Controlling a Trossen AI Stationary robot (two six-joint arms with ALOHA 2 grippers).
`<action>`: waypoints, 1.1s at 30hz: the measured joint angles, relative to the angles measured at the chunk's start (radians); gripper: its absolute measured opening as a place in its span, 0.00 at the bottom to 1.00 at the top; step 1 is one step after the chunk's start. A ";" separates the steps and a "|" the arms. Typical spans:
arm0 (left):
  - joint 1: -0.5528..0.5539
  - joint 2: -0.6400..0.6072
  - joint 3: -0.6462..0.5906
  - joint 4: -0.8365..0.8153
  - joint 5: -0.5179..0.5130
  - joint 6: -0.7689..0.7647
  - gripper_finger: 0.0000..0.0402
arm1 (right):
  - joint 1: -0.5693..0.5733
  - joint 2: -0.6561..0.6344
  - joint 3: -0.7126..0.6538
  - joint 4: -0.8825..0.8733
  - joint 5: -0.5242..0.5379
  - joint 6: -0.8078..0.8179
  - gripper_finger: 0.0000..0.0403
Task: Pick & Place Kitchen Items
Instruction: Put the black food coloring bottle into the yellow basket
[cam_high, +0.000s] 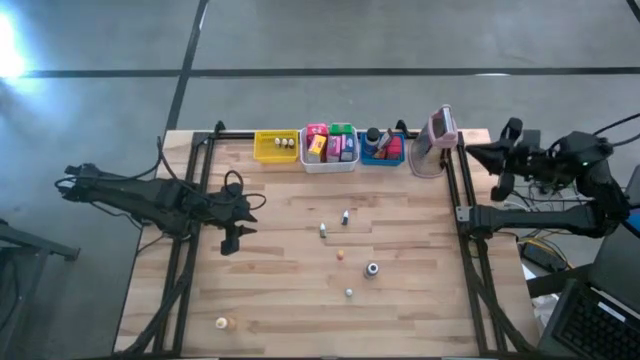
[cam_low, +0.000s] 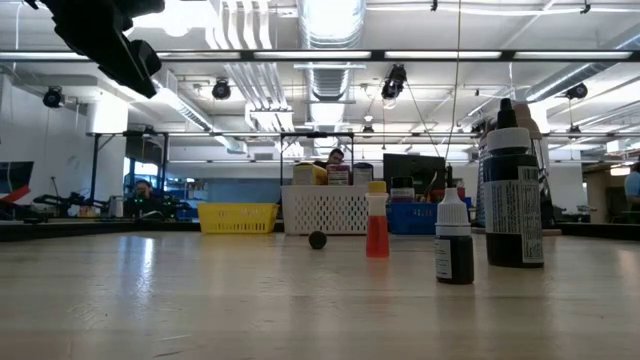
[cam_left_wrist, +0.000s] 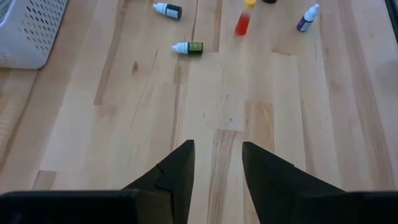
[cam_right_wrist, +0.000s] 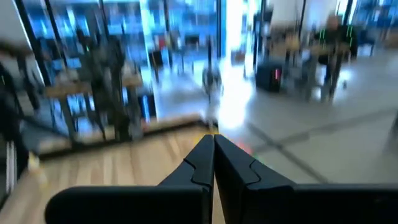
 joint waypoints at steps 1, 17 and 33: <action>0.000 0.000 0.000 0.000 0.000 0.000 0.35 | 0.000 0.007 -0.001 0.051 0.000 -0.005 0.02; 0.000 0.004 -0.001 0.000 0.000 -0.012 0.35 | 0.001 0.366 -0.122 -0.084 -0.006 0.475 0.02; 0.001 0.005 0.000 -0.016 -0.004 -0.002 0.34 | 0.106 0.951 0.020 -0.060 -0.012 0.840 0.26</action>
